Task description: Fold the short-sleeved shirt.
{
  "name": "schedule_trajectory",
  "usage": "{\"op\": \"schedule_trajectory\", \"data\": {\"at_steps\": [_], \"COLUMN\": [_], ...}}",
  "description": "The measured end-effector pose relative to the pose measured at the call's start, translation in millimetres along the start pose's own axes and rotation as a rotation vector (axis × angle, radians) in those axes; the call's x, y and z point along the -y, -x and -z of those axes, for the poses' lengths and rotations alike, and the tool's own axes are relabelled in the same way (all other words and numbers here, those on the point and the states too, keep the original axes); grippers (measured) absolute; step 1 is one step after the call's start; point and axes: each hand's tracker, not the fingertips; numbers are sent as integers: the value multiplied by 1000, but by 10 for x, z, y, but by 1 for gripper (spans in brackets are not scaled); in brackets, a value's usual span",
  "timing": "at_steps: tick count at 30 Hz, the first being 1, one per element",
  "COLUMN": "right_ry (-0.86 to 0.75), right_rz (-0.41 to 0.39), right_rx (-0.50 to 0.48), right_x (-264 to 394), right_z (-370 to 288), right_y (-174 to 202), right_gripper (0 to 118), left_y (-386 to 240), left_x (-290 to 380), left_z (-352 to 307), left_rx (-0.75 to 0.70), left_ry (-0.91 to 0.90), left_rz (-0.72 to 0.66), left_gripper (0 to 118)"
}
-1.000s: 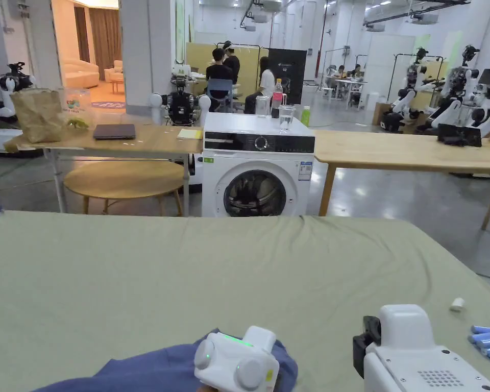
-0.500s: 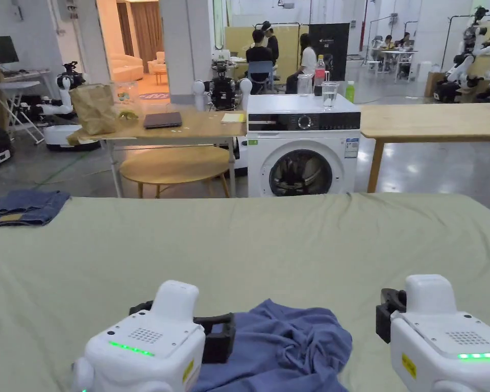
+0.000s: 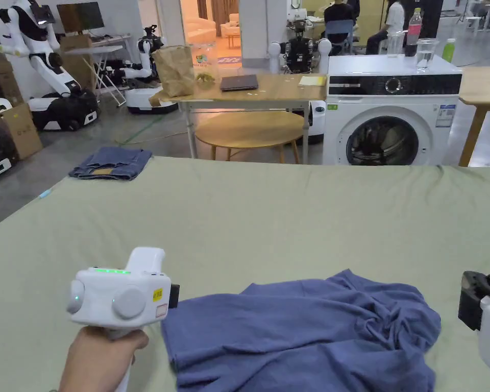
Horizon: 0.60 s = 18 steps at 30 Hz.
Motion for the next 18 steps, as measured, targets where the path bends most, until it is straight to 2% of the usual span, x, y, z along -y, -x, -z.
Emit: {"op": "schedule_trajectory", "data": {"at_steps": [2, 3, 5, 6, 9, 11, 12, 13, 15, 16, 18], "right_ry": [15, 23, 43, 50, 88, 133, 163, 203, 275, 312, 369], "right_rz": [-11, -15, -28, -32, -46, -104, -122, -134, -130, -112, -79], "right_rx": [16, 20, 38, 46, 59, 81, 75, 57, 15, -2, -40], "right_x": [37, 52, 96, 109, 169, 255, 305, 365, 500, 581, 713], "right_z": [70, 104, 188, 230, 384, 567, 659, 789, 1050, 1176, 1429], "right_y": [-66, -101, -189, -230, -381, -460, -494, -534, -604, -626, -662], "right_gripper": [0, 0, 0, 0, 0, 11, 10, 10, 10, 10, 10], "left_y": [57, 66, 55, 33, -23, -28, -15, 5, 39, -8, -90], "left_x": [-62, -79, -95, -71, 9, 94, 123, 137, 142, 147, 154], "left_z": [472, 642, 1036, 1149, 1419, 1492, 1493, 1433, 1277, 1206, 1058], "left_rx": [-9, -11, -59, -69, -120, -140, -129, -86, -5, -45, -4], "left_ry": [42, 42, 108, 163, 208, 243, 236, 216, 121, 98, 112], "left_rz": [27, 16, 43, 57, 75, 110, 99, 53, 19, 62, 72], "left_gripper": [0, 5, 94, 118, 117, 115, 111, 86, 19, 0, 0]}}
